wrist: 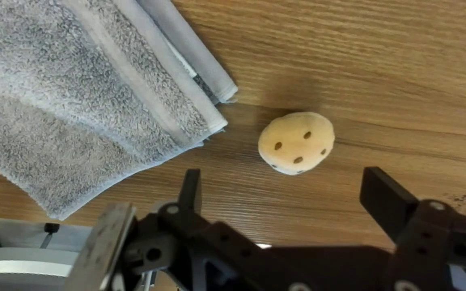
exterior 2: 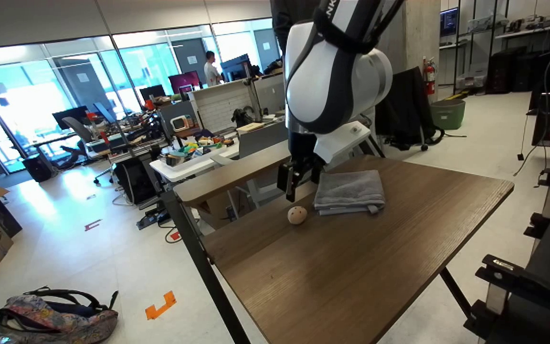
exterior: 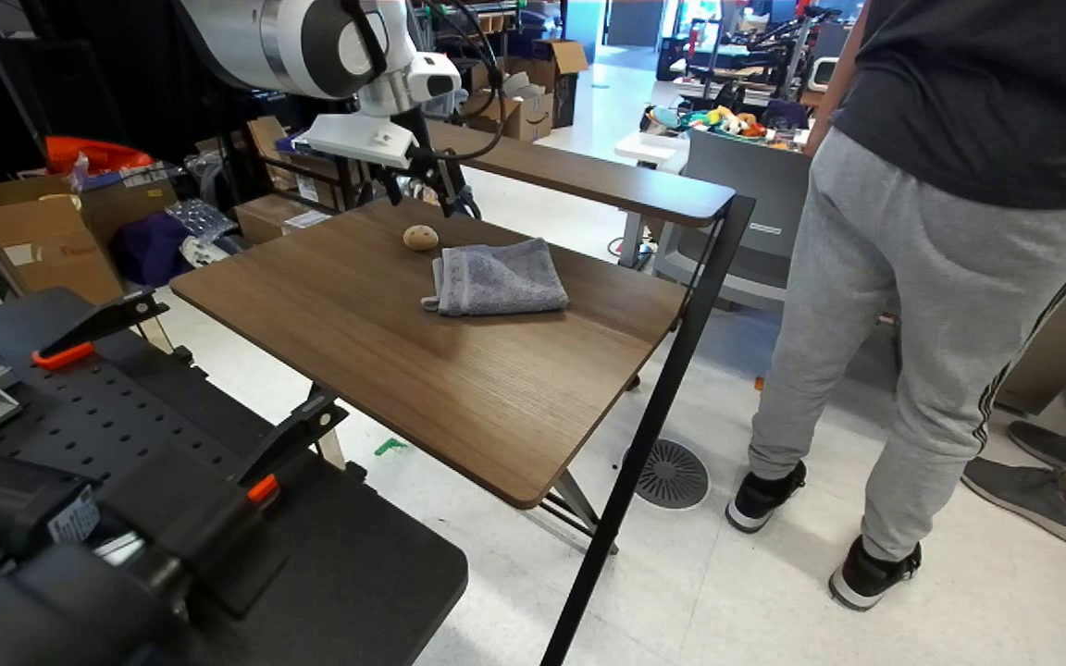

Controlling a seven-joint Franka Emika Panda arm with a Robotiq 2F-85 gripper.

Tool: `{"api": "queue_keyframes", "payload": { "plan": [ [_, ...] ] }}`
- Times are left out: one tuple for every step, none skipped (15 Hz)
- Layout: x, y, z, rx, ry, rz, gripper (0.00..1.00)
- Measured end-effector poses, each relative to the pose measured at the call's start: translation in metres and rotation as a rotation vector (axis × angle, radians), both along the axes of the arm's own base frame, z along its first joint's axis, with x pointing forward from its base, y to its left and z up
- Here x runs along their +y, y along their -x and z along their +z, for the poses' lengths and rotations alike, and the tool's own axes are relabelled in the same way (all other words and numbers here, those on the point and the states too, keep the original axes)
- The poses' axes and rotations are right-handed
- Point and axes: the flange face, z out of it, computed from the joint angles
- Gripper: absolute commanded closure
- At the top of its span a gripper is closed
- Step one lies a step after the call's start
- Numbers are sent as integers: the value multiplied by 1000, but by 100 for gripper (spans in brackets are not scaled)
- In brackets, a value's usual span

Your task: Move the brown object to the left then use the towel to wipe the table

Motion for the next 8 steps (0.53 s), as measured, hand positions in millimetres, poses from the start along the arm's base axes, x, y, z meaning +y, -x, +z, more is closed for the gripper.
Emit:
{"api": "queue_keyframes", "payload": {
  "plan": [
    [3,-1,-6,1,1,-12,0],
    [7,-3,-12,2,-3,-22,0],
    [13,-5,-17,0,-9,-33,0],
    [18,-8,-21,-7,-16,-42,0],
    [24,-11,-24,-16,-24,-52,0],
    [29,-15,-27,-25,-32,-61,0],
    [33,-18,-30,-31,-37,-70,0],
    [36,-21,-33,-37,-41,-78,0]
  ]
}}
